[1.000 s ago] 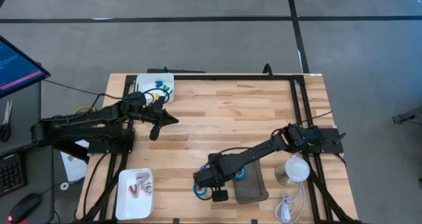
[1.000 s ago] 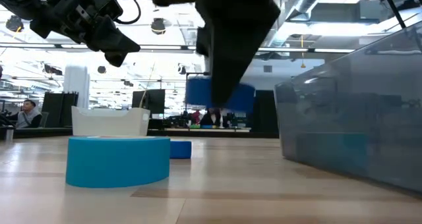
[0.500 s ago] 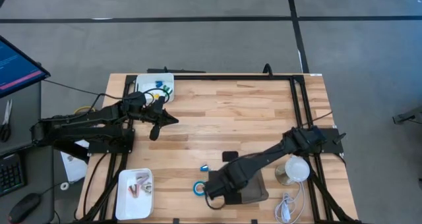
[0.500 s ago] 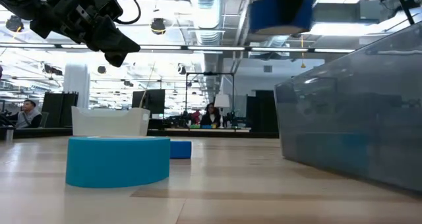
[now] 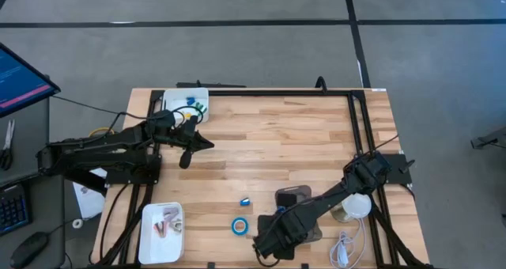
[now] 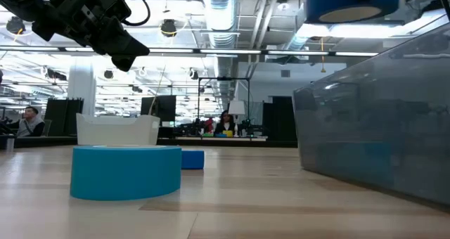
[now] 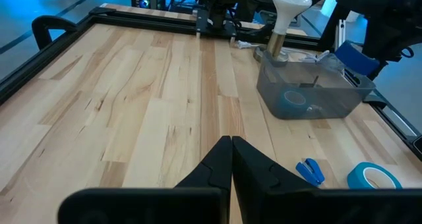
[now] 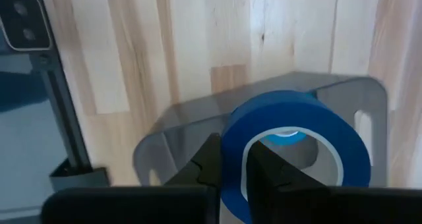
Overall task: Pick and place Stapler, Stapler remover, tape
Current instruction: Put the blue tape into the black bin
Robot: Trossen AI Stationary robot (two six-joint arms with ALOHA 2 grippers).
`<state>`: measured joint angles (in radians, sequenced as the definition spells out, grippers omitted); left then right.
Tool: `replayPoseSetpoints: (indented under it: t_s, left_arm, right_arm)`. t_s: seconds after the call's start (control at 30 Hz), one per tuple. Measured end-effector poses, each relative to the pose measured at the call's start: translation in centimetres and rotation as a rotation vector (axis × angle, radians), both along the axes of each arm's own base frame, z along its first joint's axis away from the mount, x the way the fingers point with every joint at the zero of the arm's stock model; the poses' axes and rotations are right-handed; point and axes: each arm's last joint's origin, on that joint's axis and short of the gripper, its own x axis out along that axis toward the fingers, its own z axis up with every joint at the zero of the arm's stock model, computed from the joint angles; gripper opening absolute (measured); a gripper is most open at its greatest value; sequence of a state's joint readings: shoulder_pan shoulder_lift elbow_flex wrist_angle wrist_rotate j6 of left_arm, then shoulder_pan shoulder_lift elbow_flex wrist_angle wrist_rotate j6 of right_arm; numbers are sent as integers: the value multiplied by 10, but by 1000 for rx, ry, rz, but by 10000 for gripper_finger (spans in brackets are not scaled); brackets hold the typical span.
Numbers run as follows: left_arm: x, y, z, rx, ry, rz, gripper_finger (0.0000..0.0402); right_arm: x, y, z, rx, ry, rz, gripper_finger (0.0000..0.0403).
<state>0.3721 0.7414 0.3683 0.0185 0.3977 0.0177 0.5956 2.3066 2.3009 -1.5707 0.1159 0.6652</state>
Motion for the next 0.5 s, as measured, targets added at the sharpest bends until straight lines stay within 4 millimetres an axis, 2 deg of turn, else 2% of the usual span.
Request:
replayPoseSetpoints:
  t_s: [0.33,0.5]
  left_arm:
    - [0,0,0,0,0,0,3]
    - [0,0,0,0,0,0,3]
  right_arm:
    - [-5,8,-1,51,17,-180,25]
    - [-12,9,-16,20,79,-168,25]
